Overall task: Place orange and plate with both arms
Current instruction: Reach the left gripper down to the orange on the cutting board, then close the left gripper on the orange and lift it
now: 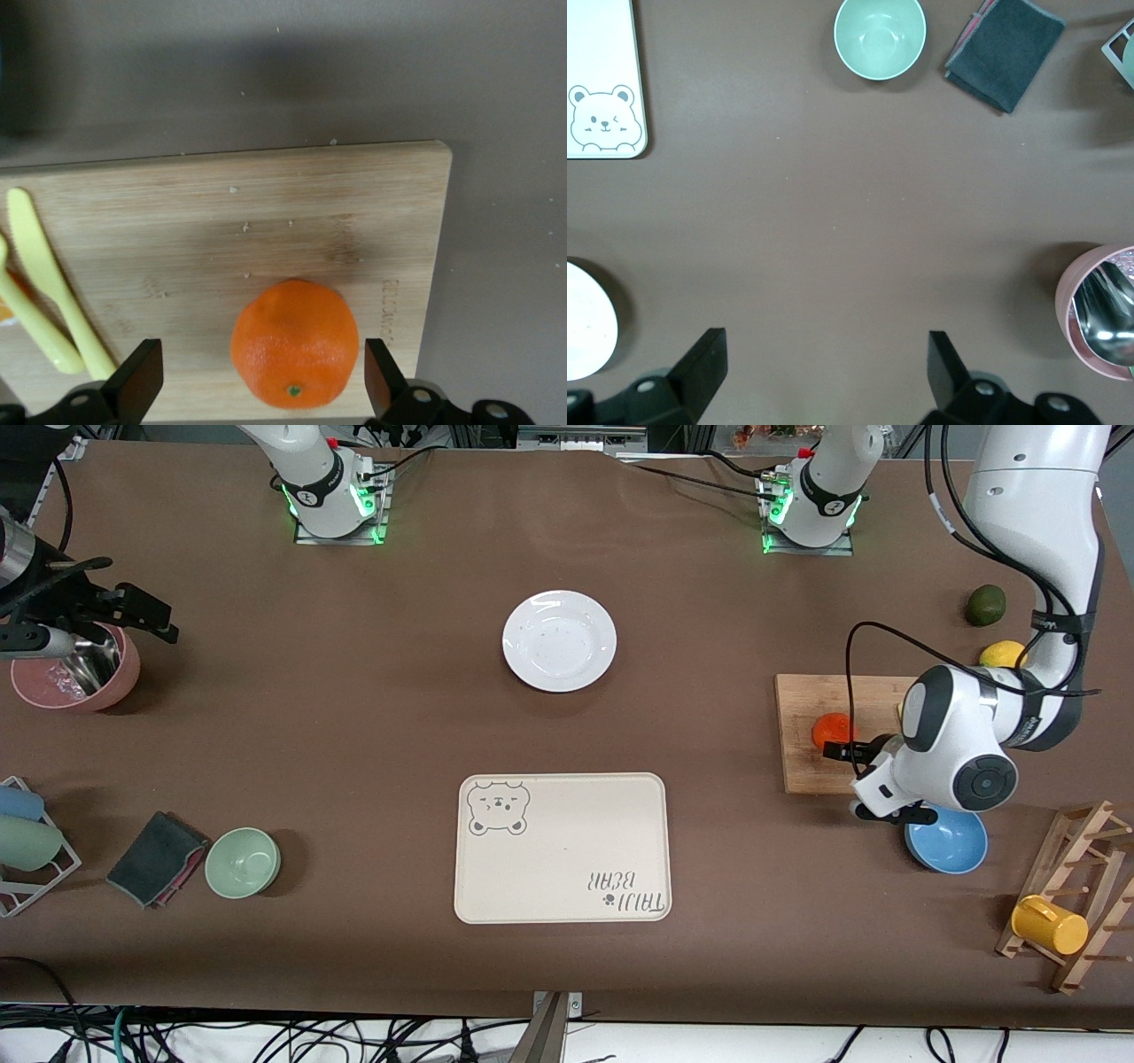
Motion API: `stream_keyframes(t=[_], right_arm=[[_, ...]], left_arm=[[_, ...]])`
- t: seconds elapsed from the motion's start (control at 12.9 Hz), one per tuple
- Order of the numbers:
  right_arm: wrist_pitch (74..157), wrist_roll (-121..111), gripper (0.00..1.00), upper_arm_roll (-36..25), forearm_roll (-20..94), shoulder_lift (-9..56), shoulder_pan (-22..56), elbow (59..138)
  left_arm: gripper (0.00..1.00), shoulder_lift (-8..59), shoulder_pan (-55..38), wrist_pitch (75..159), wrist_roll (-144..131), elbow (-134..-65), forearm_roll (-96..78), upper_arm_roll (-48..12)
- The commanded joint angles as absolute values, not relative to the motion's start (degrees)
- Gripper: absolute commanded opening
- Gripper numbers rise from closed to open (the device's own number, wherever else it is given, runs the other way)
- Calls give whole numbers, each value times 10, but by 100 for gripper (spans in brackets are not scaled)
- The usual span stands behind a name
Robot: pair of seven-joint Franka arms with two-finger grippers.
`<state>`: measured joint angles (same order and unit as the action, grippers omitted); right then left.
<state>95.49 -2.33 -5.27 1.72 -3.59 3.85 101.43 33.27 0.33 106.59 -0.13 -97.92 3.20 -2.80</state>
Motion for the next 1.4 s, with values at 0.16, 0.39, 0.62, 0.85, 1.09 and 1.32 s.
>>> stream_keyframes(t=[0.16, 0.39, 0.62, 0.85, 1.09, 1.32], right_arm=[[951, -26, 100, -51, 14, -42, 38, 1018], [951, -25, 100, -51, 15, -42, 38, 1018], [951, -26, 100, -52, 15, -42, 38, 1018], [951, -26, 100, -52, 15, -42, 38, 1018], [951, -26, 100, -52, 15, -42, 38, 1018], [951, -26, 100, -52, 15, -42, 38, 1018]], left_arm=[[100, 311, 8, 1125, -8, -1049, 19, -30], [100, 316, 9, 1128, -8, -1055, 11, -30], [83, 323, 9, 1128, -9, -1055, -8, -30], [40, 325, 8, 1128, -15, -1053, -9, -30], [3, 322, 9, 1125, -16, -1044, -10, -30], [0, 309, -8, 1111, -74, -1030, -26, -66]])
